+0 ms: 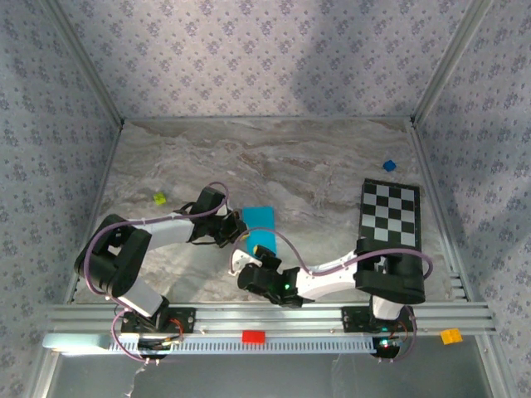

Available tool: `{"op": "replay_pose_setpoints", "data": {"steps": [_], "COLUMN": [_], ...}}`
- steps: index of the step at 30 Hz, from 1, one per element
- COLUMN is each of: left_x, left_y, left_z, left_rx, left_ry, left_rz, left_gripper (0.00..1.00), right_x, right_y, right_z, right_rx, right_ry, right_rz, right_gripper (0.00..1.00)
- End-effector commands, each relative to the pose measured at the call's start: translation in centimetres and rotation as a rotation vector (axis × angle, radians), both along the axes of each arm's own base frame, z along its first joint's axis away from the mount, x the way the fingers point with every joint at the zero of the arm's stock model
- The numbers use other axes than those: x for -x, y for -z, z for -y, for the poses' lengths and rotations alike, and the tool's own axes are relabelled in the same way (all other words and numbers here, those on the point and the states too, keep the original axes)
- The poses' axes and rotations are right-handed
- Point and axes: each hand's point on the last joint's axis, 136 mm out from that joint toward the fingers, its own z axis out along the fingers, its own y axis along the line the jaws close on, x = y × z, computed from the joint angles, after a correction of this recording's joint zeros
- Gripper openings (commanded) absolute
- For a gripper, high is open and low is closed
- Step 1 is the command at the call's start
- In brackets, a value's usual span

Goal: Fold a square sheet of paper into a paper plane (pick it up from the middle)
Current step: Third fold the triangle at the center of the table.

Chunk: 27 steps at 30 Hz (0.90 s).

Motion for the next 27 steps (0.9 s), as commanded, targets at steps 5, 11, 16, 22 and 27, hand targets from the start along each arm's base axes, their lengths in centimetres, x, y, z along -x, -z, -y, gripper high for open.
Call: {"op": "replay_pose_setpoints", "data": {"steps": [5,11,16,22,27], "left_x": [0.0,-0.1,-0.1,0.0,0.0], "left_y": [-0.9,-1.1,-1.0,-1.0,-1.1], "left_z": [0.0,-0.1,-0.2,-0.2,-0.3], "left_rx": [0.003,-0.001,-0.009,-0.009,-0.011], "left_ry": [0.01,0.013,0.012,0.015,0.012], "left_rz": [0.011,0.021,0.021,0.02,0.022], "left_gripper": [0.0,0.0,0.0,0.0,0.0], "right_x": [-0.4,-0.5,-0.6,-0.5,-0.7], "right_y": [0.1,-0.3,-0.8,-0.8,-0.6], "right_z": [0.3,0.9,0.9,0.8,1.0], "right_rx": [0.028,0.003,-0.048,-0.058,-0.048], "right_ry": [0.039,0.044,0.046,0.048,0.055], "right_rz": [0.02,-0.007,-0.041,-0.056,-0.064], "right_gripper": [0.37,0.27,0.25,0.22,0.17]}}
